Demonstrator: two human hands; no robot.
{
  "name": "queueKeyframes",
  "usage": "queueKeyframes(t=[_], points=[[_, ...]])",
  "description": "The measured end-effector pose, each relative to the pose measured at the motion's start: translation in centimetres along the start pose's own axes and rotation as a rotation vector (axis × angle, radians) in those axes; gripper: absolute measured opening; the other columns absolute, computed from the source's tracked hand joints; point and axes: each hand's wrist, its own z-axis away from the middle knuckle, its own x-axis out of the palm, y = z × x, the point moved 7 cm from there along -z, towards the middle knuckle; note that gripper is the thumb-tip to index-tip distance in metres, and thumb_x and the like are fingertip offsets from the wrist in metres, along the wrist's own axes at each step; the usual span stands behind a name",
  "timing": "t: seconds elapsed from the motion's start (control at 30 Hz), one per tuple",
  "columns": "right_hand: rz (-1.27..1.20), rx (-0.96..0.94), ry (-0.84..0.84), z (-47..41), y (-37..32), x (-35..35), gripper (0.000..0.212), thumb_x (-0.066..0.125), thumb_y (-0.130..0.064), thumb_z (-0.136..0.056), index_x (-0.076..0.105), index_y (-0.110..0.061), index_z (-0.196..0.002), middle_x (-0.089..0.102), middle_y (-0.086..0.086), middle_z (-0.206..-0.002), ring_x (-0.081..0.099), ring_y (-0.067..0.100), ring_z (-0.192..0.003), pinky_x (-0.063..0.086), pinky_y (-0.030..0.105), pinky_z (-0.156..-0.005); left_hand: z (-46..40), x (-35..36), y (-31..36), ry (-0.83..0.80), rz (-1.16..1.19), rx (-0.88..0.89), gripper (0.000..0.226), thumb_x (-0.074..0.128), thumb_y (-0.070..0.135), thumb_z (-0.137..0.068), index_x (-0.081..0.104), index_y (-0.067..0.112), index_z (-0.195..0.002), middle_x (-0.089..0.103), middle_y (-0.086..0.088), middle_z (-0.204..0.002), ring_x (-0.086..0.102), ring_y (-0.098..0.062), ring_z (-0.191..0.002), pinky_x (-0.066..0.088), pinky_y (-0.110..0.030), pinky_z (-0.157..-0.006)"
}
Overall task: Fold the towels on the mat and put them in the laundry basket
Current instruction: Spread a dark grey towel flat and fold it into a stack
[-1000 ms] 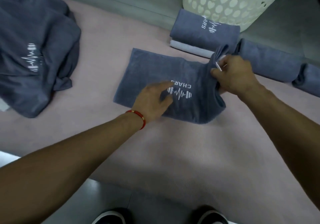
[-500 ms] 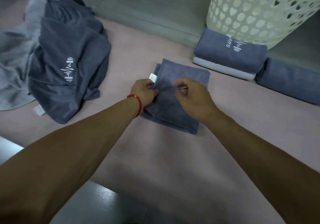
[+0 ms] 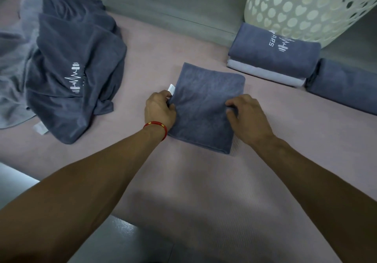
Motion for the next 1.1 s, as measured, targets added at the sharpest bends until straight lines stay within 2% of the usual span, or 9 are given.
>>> queueKeyframes(t=[0.13,0.33,0.47,0.57,0.63,0.73,0.83,1.0,1.1], points=[[-0.089,0.148,-0.007,-2.9,1.2,0.0,0.041,0.054,-0.027,-0.102,0.048,-0.015,-0.141,0.035,0.015,-0.15,0.046,0.033,-0.13,0.042,0.039,-0.108,0.1,0.6,-0.3,-0.047,-0.119,0.005,0.027,0.065,0.018,-0.091,0.066,0.006,-0.116,0.067,-0.017,-0.109,0.062,-0.035,-0.1,0.052,-0.038,-0.089],[-0.383,0.461,0.027,-6.7,3.7,0.2,0.065,0.065,-0.028,-0.097,0.031,-0.01,-0.15,0.052,0.021,-0.141,0.054,0.037,-0.126,0.045,0.035,-0.098,-1.0,0.2,-0.8,-0.141,-0.127,-0.062,0.027,0.076,0.027,-0.087,0.075,0.012,-0.11,0.073,-0.006,-0.104,0.061,-0.02,-0.087,0.046,-0.022,-0.08],[-0.601,0.639,0.053,-6.7,5.5,0.5,0.072,0.08,-0.023,-0.086,0.039,-0.015,-0.145,0.05,0.013,-0.144,0.056,0.03,-0.124,0.051,0.037,-0.102,-0.7,0.1,-0.5,-0.131,-0.143,-0.06,0.032,0.075,0.026,-0.086,0.067,0.014,-0.114,0.069,-0.009,-0.108,0.062,-0.026,-0.094,0.05,-0.031,-0.082],[-0.68,0.707,0.119,-4.7,6.8,-0.2,0.062,0.08,-0.017,-0.083,0.047,-0.023,-0.136,0.056,0.009,-0.132,0.06,0.024,-0.105,0.058,0.039,-0.091,2.5,0.1,3.5,0.063,-0.443,0.254,0.038,0.064,0.025,-0.087,0.056,0.012,-0.122,0.056,-0.014,-0.117,0.053,-0.036,-0.102,0.047,-0.047,-0.08],[-0.721,0.775,0.197,-2.4,8.1,-1.1,0.056,0.079,-0.016,-0.082,0.051,-0.027,-0.129,0.06,0.008,-0.121,0.062,0.021,-0.092,0.061,0.038,-0.083,6.6,1.6,6.9,0.108,-0.479,0.493,0.04,0.058,0.034,-0.086,0.056,0.013,-0.12,0.054,-0.014,-0.12,0.05,-0.036,-0.103,0.041,-0.047,-0.08],[-0.817,0.892,0.322,2.5,9.9,-2.2,0.052,0.08,-0.017,-0.077,0.053,-0.033,-0.118,0.064,0.006,-0.114,0.066,0.022,-0.086,0.063,0.04,-0.076,12.8,7.0,9.4,-0.151,-0.519,0.66,0.07,0.056,0.058,-0.079,0.051,0.015,-0.134,0.051,-0.014,-0.13,0.047,-0.037,-0.115,0.038,-0.055,-0.094],[-0.942,0.972,0.408,8.1,11.3,-2.9,0.055,0.083,-0.012,-0.074,0.051,-0.028,-0.117,0.066,0.009,-0.113,0.069,0.03,-0.093,0.063,0.047,-0.077,15.7,10.1,9.3,-0.3,-0.633,0.68,0.084,0.063,0.051,-0.08,0.035,0.013,-0.15,0.046,-0.019,-0.14,0.044,-0.041,-0.126,0.031,-0.066,-0.104],[-1.066,0.93,0.288,14.9,12.9,-3.0,0.067,0.08,-0.013,-0.085,0.04,-0.014,-0.138,0.063,0.012,-0.124,0.071,0.028,-0.098,0.063,0.043,-0.078,17.0,10.2,9.0,-0.337,-0.662,0.818,0.061,0.064,0.014,-0.081,0.05,0.007,-0.14,0.057,-0.026,-0.133,0.056,-0.049,-0.117,0.044,-0.067,-0.097],[-0.479,0.586,0.08,15.5,12.6,-5.1,0.091,0.078,-0.031,-0.085,0.021,-0.032,-0.155,0.039,0.007,-0.151,0.052,0.024,-0.129,0.046,0.043,-0.109,16.9,9.8,8.6,-0.479,-0.624,0.827,0.069,0.056,0.007,-0.093,0.026,0.008,-0.155,0.028,-0.028,-0.157,0.03,-0.05,-0.142,0.029,-0.065,-0.113]])
